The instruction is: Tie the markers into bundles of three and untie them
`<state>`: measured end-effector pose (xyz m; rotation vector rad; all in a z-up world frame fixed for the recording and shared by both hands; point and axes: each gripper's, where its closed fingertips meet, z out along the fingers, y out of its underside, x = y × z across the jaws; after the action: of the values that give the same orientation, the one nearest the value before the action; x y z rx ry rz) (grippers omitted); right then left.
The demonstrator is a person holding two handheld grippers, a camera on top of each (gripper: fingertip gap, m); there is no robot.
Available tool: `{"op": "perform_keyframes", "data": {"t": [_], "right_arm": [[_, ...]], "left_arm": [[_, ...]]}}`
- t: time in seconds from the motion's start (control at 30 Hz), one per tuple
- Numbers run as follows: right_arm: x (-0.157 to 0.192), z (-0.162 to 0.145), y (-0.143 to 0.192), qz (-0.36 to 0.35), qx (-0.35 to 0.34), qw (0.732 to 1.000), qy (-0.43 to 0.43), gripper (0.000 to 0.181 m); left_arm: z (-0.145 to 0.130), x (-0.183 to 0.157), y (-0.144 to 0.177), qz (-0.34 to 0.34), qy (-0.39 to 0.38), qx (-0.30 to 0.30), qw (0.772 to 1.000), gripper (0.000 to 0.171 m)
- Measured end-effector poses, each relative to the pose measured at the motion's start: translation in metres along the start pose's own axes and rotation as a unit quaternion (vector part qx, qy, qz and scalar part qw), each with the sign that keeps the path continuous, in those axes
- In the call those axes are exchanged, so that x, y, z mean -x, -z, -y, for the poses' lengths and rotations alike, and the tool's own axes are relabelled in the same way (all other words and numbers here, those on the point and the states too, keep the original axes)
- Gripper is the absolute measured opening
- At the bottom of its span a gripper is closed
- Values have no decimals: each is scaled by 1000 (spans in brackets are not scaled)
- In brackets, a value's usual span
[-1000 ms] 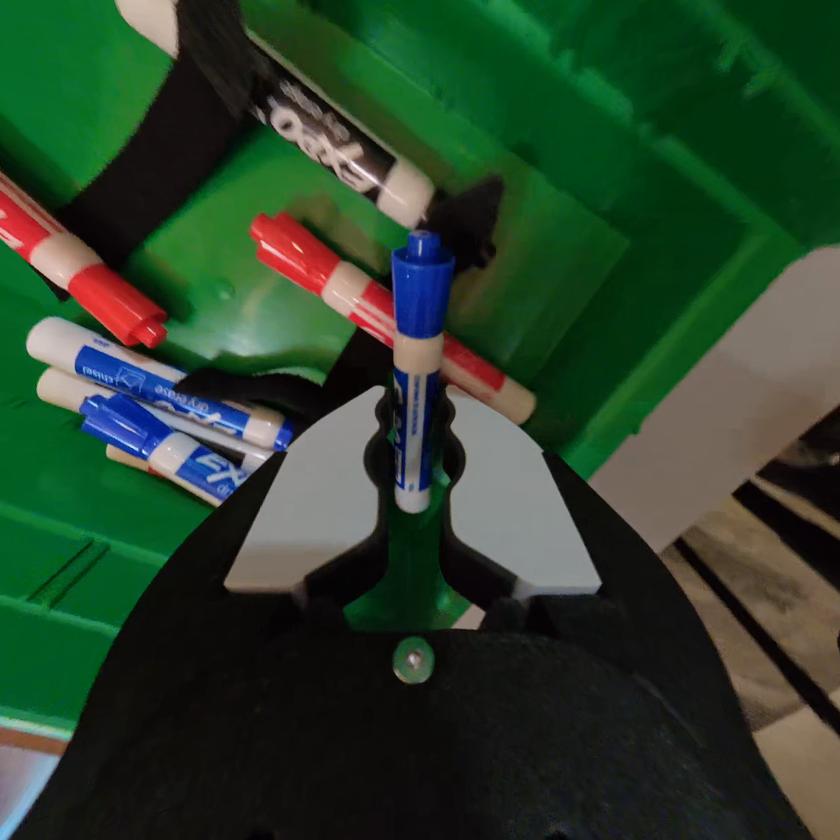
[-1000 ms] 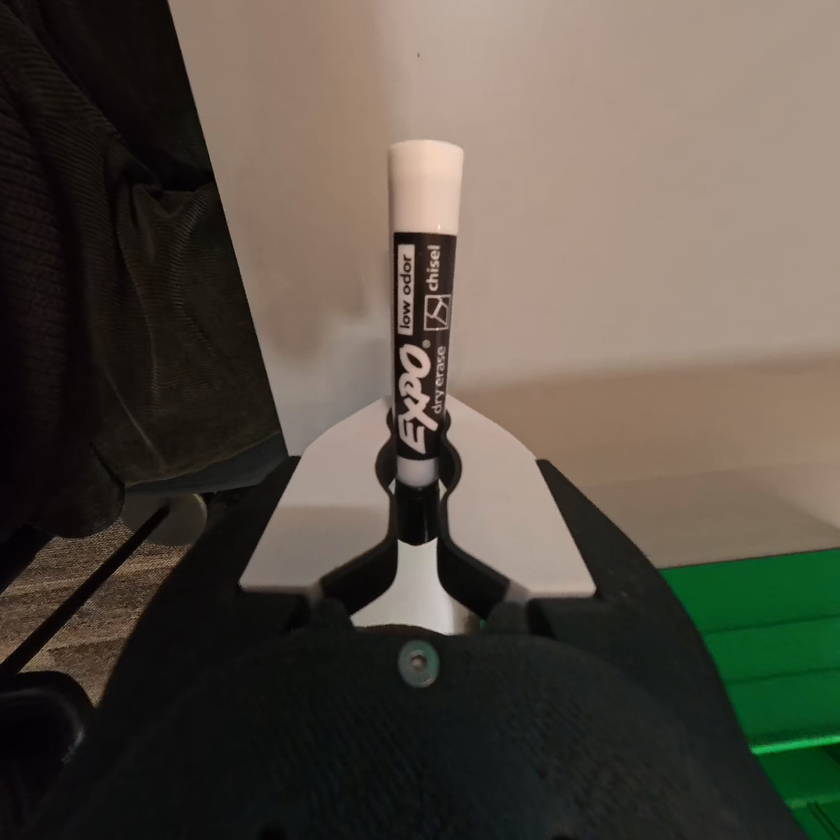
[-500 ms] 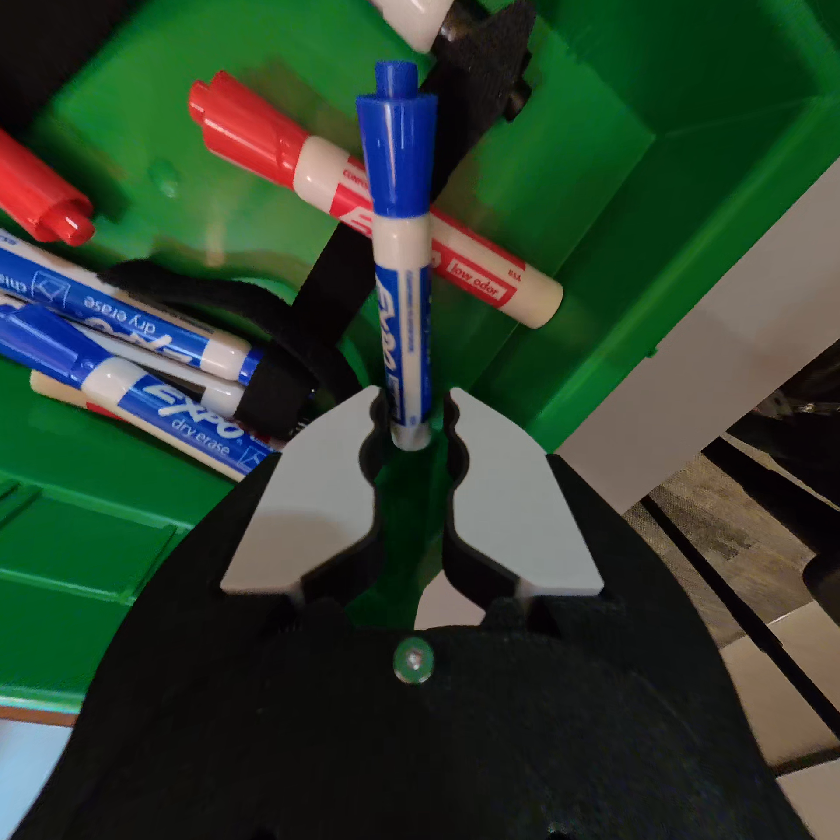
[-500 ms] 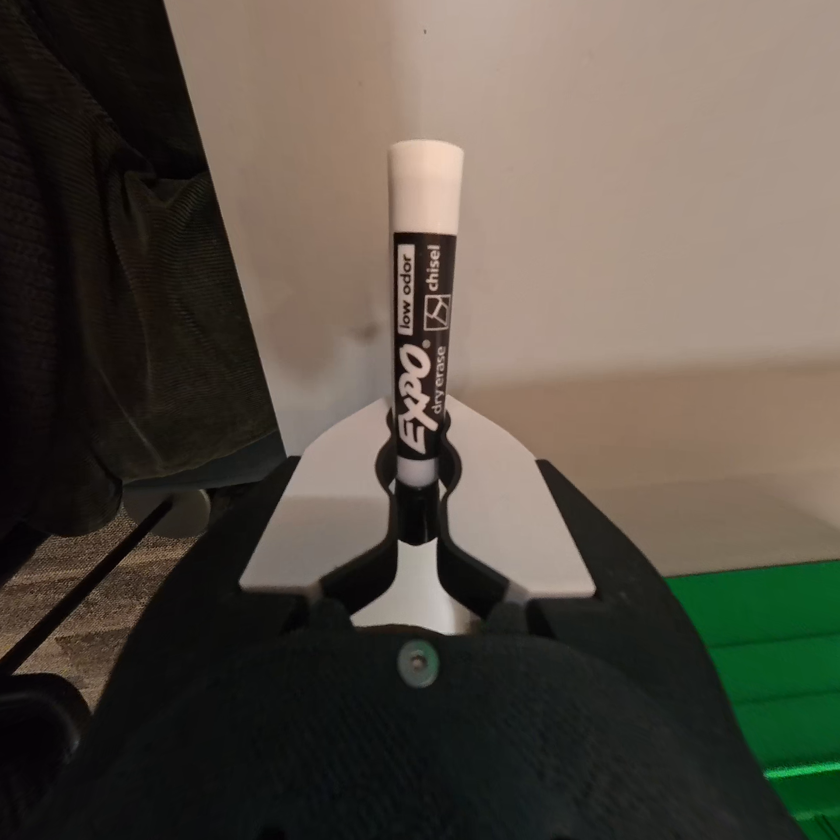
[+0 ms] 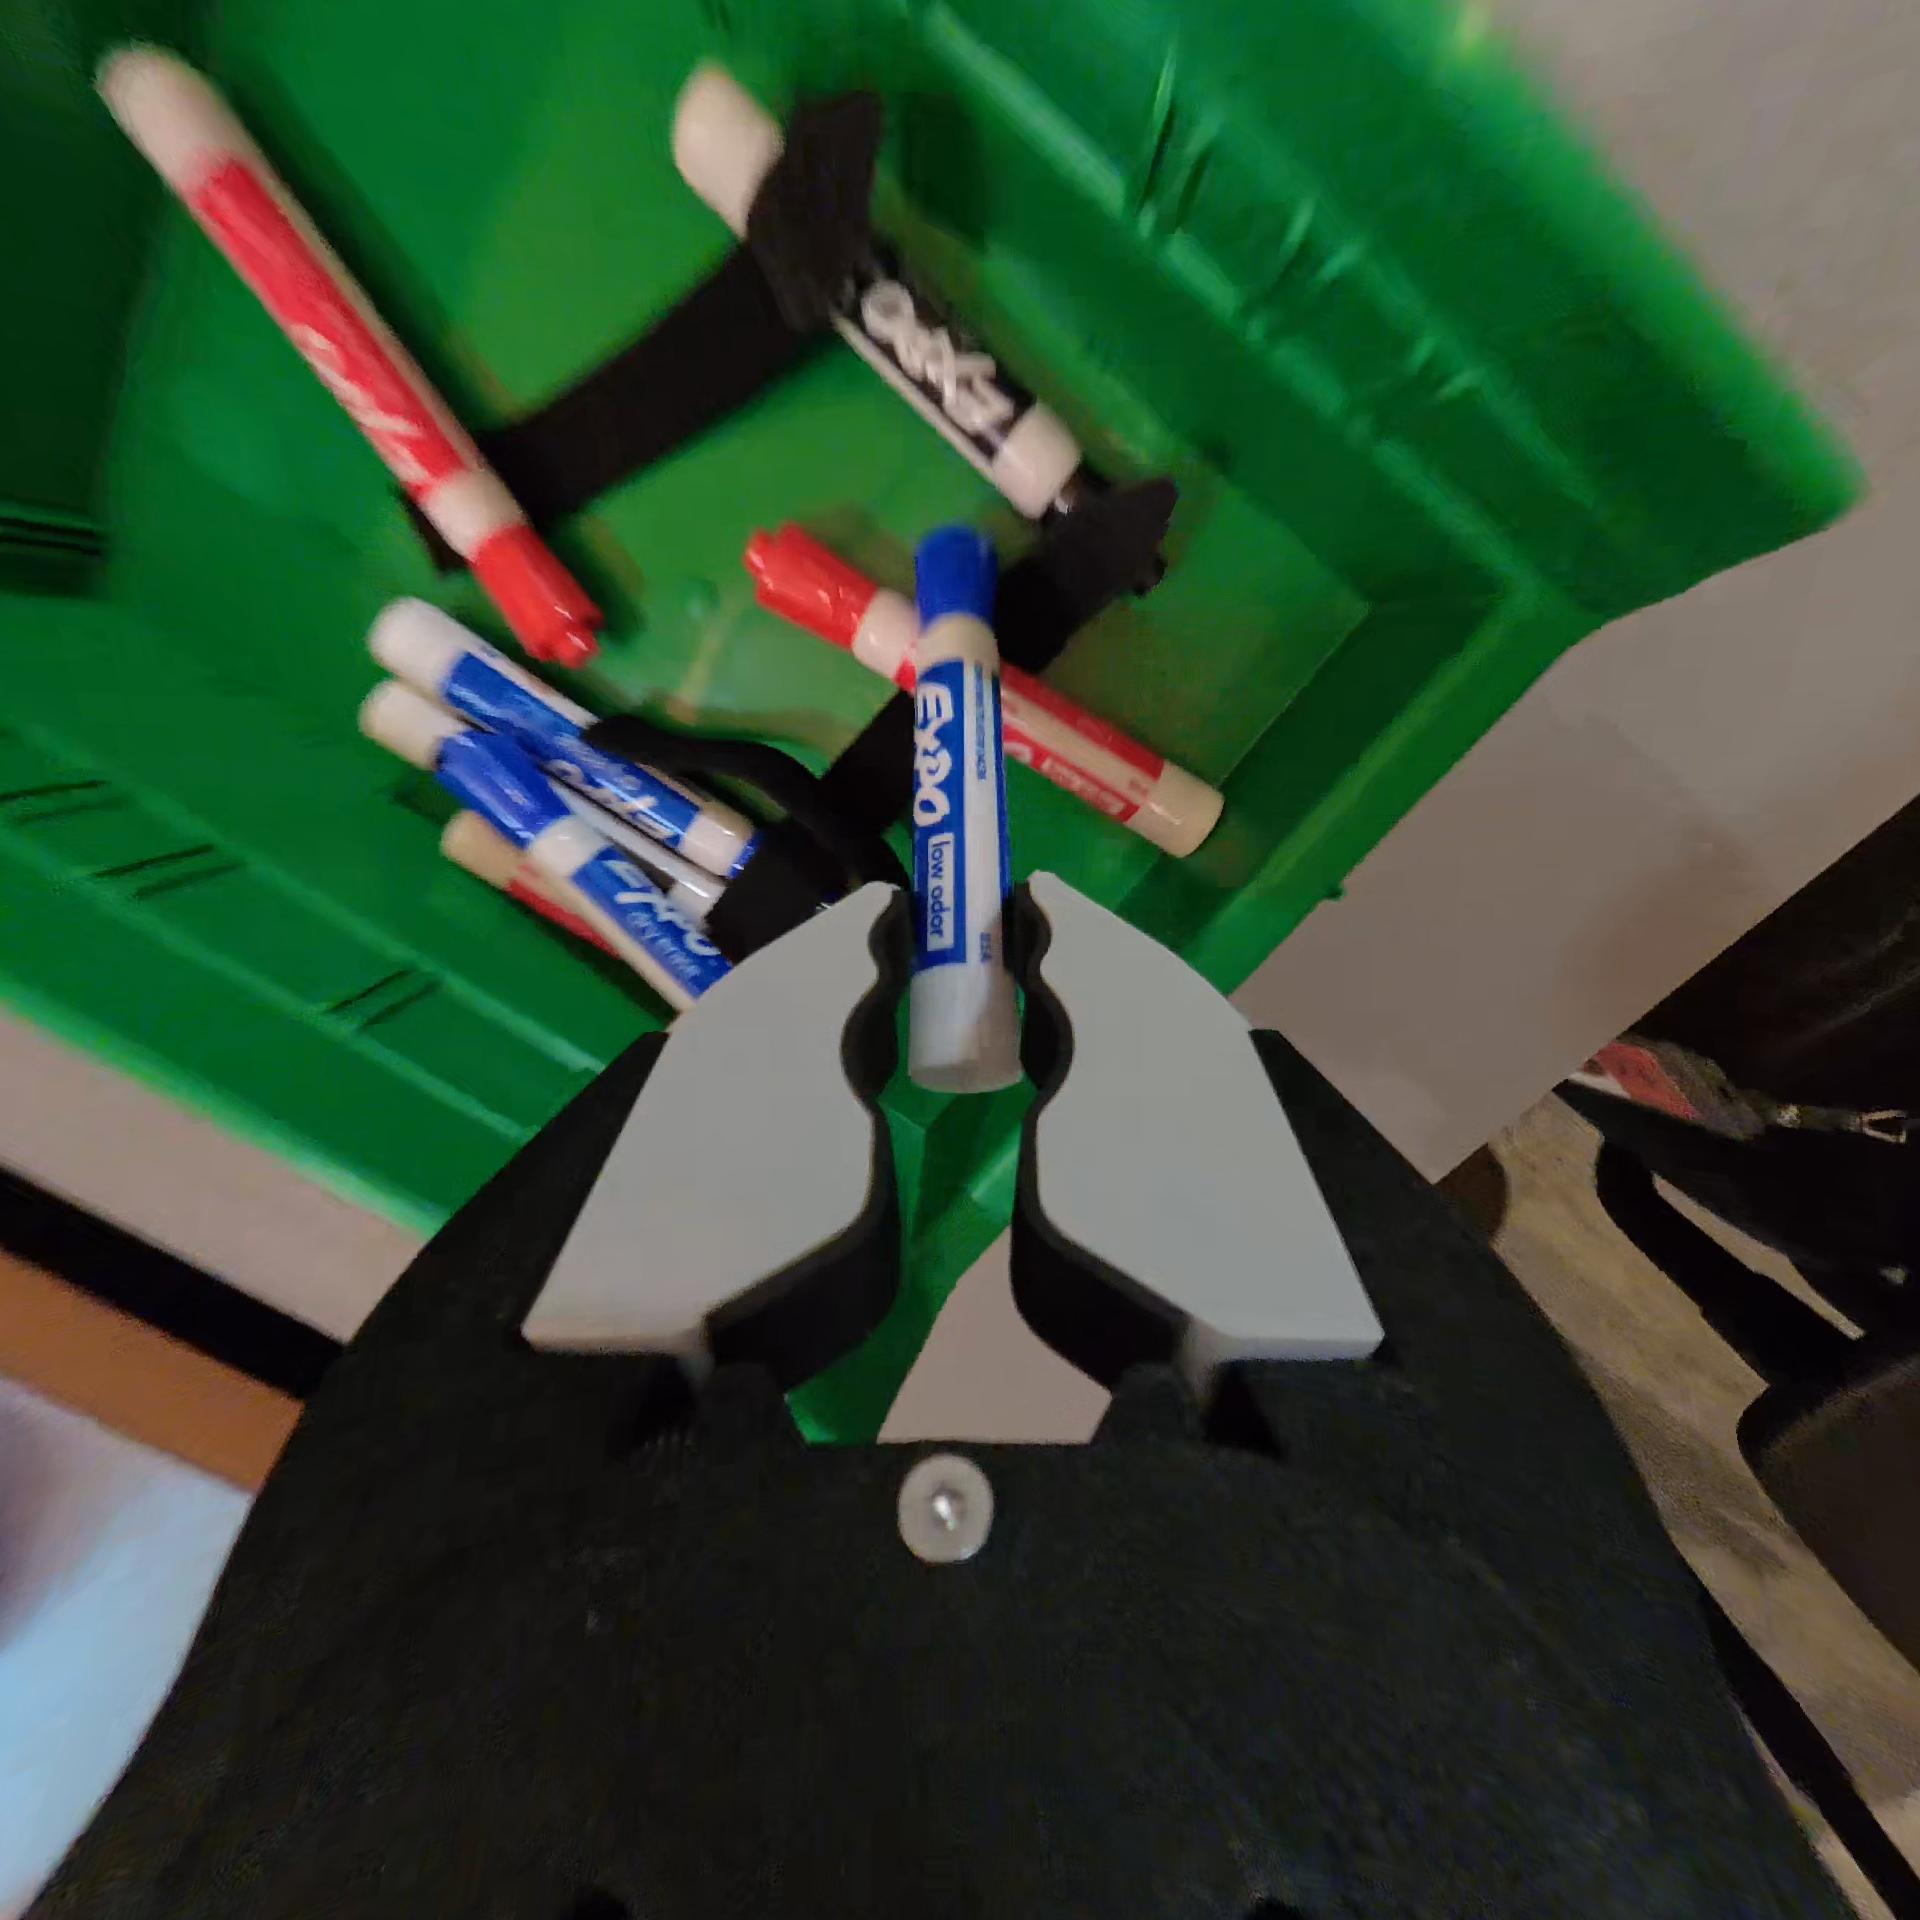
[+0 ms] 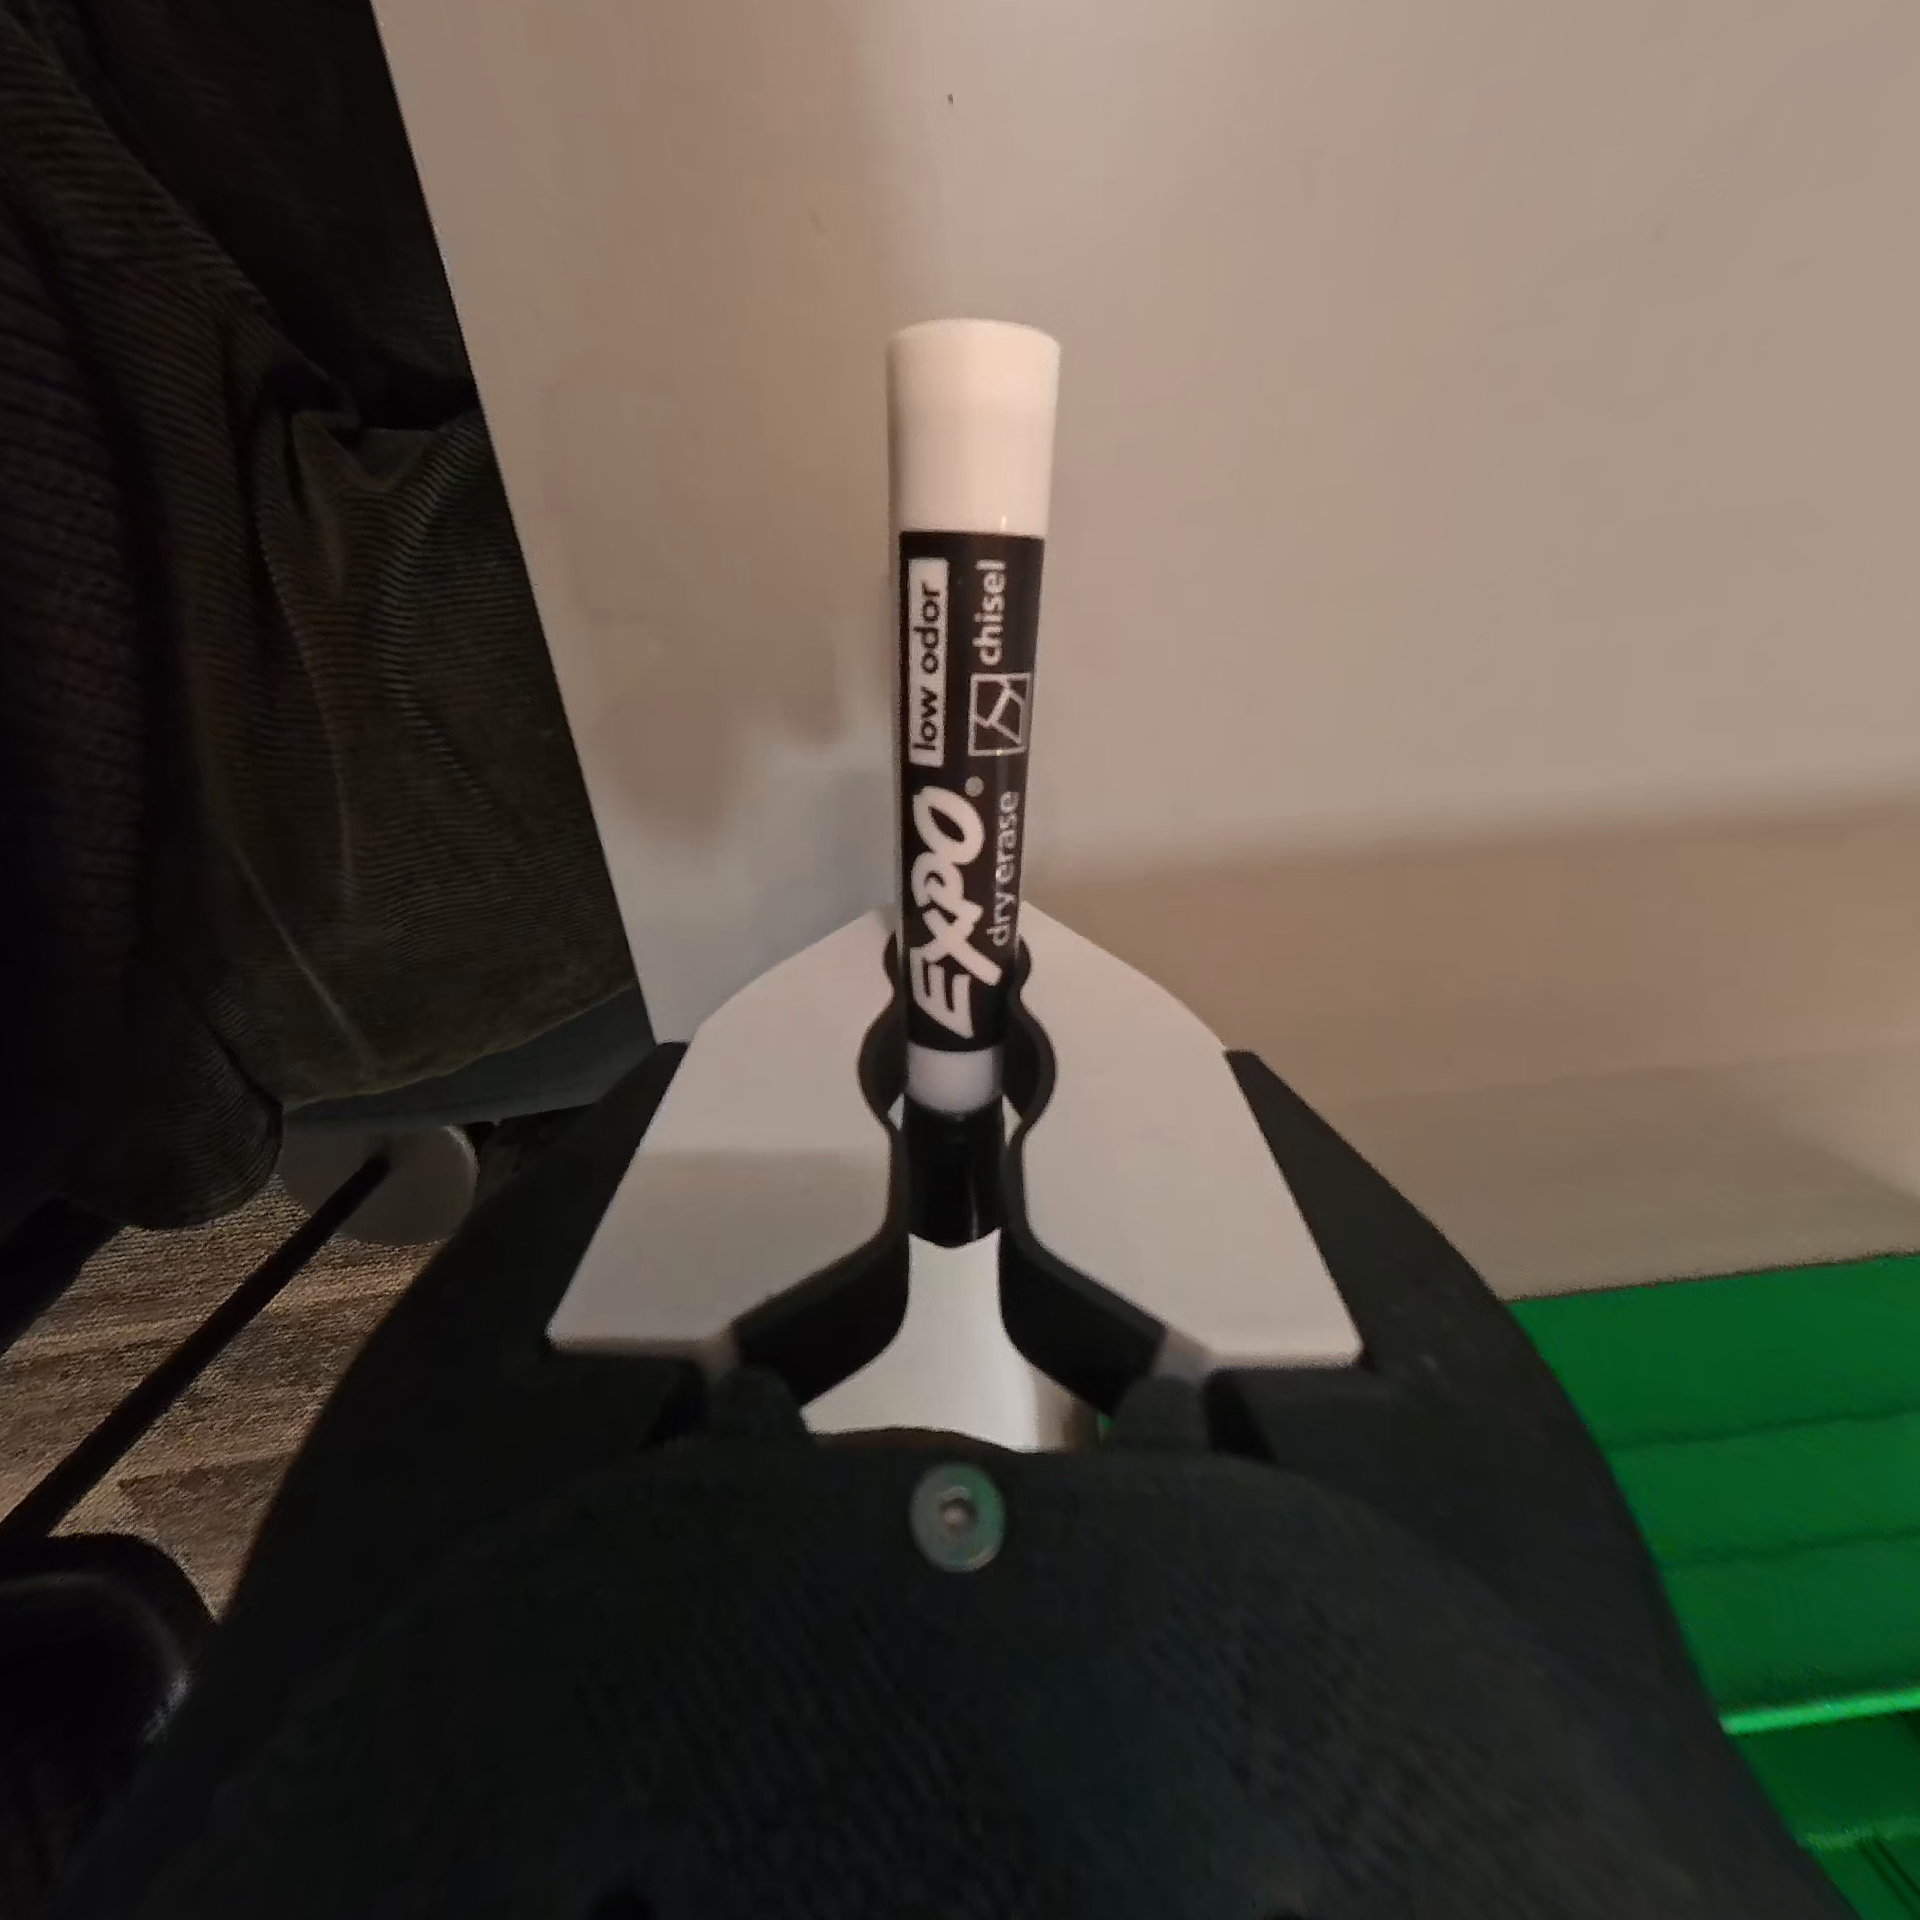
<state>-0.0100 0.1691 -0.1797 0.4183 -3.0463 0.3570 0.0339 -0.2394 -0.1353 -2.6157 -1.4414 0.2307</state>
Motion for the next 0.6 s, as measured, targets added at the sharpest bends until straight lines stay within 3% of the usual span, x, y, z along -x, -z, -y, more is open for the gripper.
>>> {"op": "perform_keyframes", "data": {"t": [0.23, 0.3, 0.37, 0.43, 0.47, 0.5, 0.6], "right_arm": [[0, -1, 1, 2, -4, 1000, -4, 14], [0, 0, 3, 2, -7, 1000, -4, 14], [-1, 0, 5, 3, -13, 1000, -7, 14], [-2, 0, 7, 3, -19, 1000, -12, 14], [-3, -1, 8, 3, -20, 1000, -13, 14], [-3, -1, 8, 3, -21, 1000, -14, 14], [-2, -1, 7, 4, -21, 1000, -13, 14]], "left_arm": [[60, -29, 68, 104, -17, -143, 984, 21], [79, -46, 81, 104, -11, -201, 974, 21], [95, -75, 90, 63, -16, -247, 967, 19], [108, -91, 97, 62, -1, -284, 957, 2], [115, -101, 101, 60, -11, -308, 949, 2], [119, -109, 100, 57, -15, -317, 947, 1], [107, -97, 65, 131, -5, -244, 961, 1]]}}
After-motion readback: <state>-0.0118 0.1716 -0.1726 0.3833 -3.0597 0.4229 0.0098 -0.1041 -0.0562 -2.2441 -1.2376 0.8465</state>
